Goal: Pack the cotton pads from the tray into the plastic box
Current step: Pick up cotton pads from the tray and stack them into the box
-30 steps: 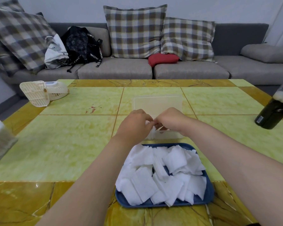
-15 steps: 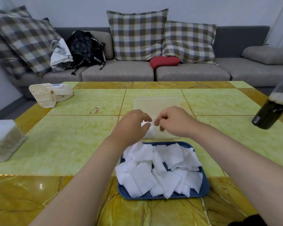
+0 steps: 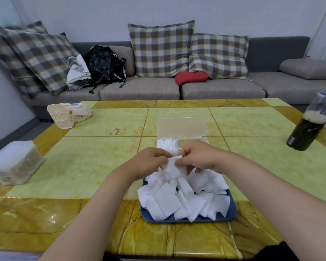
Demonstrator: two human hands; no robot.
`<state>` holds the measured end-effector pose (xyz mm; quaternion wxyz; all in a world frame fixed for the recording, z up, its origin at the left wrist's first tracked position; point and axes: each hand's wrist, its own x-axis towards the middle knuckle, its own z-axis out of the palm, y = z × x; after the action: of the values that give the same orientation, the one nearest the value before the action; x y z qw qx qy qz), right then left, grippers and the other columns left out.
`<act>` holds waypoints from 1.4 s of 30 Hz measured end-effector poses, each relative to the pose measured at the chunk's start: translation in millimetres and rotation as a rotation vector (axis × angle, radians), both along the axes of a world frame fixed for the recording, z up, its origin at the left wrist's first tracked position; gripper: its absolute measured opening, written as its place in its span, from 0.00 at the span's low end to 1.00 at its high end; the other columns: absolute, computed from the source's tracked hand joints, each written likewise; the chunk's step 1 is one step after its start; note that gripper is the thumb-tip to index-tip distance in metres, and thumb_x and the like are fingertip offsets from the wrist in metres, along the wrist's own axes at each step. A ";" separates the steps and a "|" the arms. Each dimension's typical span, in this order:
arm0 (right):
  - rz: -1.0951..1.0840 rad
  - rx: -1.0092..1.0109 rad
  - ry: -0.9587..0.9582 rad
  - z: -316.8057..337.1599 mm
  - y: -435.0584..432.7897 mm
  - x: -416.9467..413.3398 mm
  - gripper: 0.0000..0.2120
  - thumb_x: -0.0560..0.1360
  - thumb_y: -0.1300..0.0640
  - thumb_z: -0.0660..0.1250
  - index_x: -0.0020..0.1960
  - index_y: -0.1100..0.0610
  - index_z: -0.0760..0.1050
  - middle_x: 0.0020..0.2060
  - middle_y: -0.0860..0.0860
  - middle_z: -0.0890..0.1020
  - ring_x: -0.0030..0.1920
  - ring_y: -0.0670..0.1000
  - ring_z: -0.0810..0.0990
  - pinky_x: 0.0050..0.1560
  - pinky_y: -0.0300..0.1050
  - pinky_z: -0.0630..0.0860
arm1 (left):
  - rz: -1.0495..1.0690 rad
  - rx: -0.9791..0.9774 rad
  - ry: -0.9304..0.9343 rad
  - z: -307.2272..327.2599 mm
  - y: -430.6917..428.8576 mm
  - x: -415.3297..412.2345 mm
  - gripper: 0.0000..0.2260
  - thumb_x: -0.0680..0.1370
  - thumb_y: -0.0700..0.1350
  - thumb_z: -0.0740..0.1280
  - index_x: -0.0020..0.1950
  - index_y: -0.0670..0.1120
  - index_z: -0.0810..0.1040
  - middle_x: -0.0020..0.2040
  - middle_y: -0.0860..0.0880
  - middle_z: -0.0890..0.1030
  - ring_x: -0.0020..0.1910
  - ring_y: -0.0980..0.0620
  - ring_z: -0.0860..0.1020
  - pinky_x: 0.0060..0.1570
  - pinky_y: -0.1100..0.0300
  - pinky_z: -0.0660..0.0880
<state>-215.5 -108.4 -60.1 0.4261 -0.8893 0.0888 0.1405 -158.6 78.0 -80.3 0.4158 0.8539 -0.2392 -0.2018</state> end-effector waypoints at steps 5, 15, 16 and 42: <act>-0.054 0.155 -0.146 -1.3 -12.3 -2.8 0.02 0.77 0.58 0.72 0.46 0.53 0.83 0.36 0.48 0.84 0.34 0.48 0.82 0.37 0.42 0.75 | -0.013 -0.122 0.061 1.3 -2.7 -1.2 0.05 0.79 0.43 0.70 0.52 0.45 0.85 0.42 0.48 0.87 0.38 0.57 0.83 0.40 0.64 0.78; -0.073 0.252 -0.167 -1.4 -18.6 -0.3 0.06 0.76 0.58 0.74 0.53 0.58 0.85 0.39 0.51 0.86 0.35 0.49 0.83 0.32 0.41 0.77 | 0.071 -0.291 0.204 2.5 -12.6 -6.7 0.08 0.80 0.46 0.70 0.52 0.41 0.84 0.44 0.46 0.87 0.44 0.48 0.87 0.47 0.57 0.83; -0.074 0.252 -0.179 -1.3 -17.8 0.0 0.07 0.76 0.59 0.75 0.53 0.58 0.85 0.39 0.51 0.85 0.35 0.48 0.82 0.33 0.41 0.76 | 0.105 -0.309 0.194 1.8 -14.0 -6.9 0.09 0.80 0.46 0.70 0.51 0.41 0.84 0.44 0.46 0.87 0.43 0.48 0.87 0.48 0.56 0.83; -0.049 -0.054 0.047 26.4 -35.3 -7.4 0.06 0.76 0.61 0.69 0.42 0.59 0.75 0.30 0.50 0.75 0.28 0.51 0.71 0.27 0.40 0.59 | 0.522 -0.471 0.291 -13.7 -17.5 4.4 0.06 0.79 0.41 0.69 0.47 0.39 0.84 0.46 0.44 0.83 0.41 0.48 0.79 0.53 0.52 0.82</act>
<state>-222.9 -143.6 -33.7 0.4031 -0.8944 0.1243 0.1486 -154.2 60.5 -94.0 0.6675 0.7298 0.0082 -0.1477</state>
